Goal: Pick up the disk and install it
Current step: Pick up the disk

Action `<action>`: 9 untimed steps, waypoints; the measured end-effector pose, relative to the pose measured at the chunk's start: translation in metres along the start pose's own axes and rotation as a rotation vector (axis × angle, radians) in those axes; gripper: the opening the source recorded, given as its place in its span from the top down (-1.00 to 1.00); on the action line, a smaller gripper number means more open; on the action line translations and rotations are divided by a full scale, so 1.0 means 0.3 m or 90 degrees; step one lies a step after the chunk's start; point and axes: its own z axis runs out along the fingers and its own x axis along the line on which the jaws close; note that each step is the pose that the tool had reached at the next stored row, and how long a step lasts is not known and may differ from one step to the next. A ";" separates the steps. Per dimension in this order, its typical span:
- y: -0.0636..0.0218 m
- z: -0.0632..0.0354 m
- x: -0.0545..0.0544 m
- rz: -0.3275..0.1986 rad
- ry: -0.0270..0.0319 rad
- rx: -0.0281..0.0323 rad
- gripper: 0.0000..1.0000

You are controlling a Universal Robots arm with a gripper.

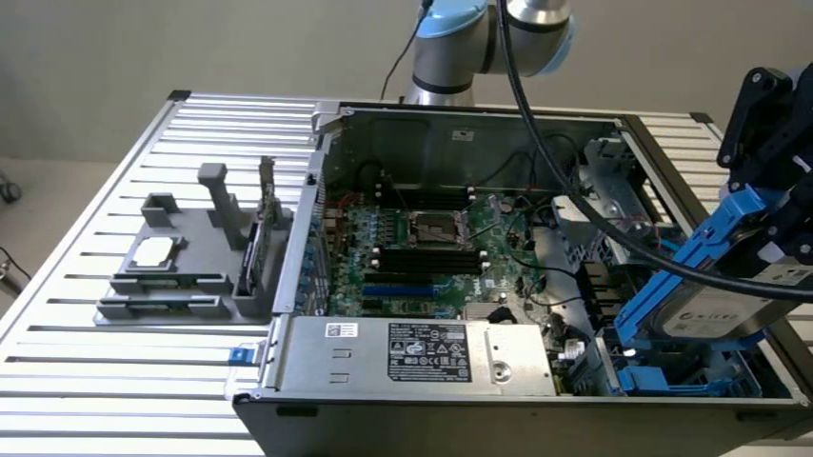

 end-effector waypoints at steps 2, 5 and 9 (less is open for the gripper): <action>-0.001 0.012 0.001 0.000 0.0000 0.0015 0.35; -0.002 0.029 0.002 0.000 0.0001 0.0038 0.35; -0.002 0.040 0.003 0.000 0.0001 0.0040 0.35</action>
